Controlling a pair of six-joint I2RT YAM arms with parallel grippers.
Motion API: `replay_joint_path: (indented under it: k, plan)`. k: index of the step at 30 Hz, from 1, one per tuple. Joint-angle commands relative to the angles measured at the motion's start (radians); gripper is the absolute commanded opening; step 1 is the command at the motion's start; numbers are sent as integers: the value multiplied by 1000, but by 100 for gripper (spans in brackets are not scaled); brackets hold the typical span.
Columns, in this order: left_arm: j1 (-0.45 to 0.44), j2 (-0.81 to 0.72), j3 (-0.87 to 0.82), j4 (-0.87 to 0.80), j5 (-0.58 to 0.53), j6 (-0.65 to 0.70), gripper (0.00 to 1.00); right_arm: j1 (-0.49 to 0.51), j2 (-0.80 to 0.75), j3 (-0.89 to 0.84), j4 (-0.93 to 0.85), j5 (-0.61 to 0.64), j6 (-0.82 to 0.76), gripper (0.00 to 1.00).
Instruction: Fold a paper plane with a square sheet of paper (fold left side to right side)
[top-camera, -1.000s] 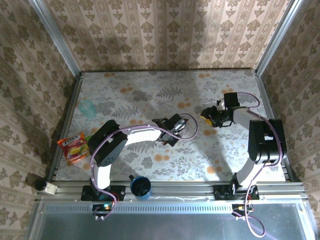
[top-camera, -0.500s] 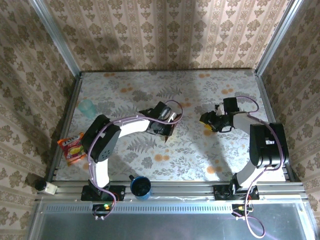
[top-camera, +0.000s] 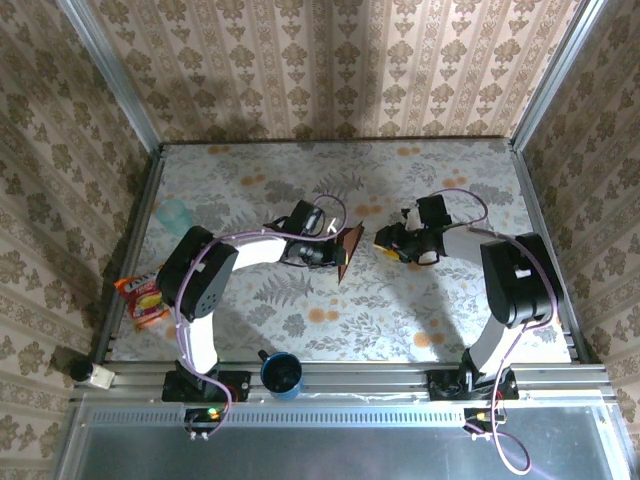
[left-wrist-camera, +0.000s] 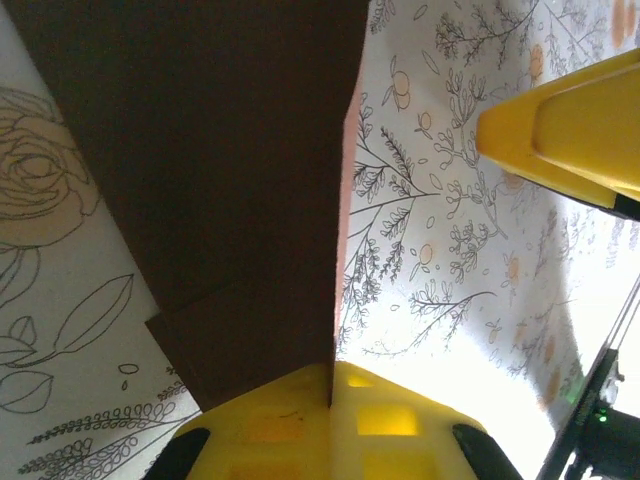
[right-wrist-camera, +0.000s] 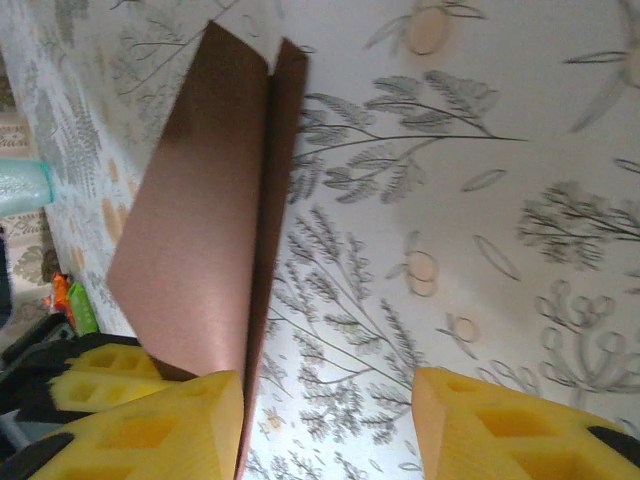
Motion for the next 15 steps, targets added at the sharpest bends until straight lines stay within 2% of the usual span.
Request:
replay_joint_path:
  k: [1,15]
  plan:
    - [13,-11,-32,117,80,-84,0,17,20,23,55,20,41,50]
    - [31,51,-91,342,167,-222,0,56,64,42,164,55,119,48]
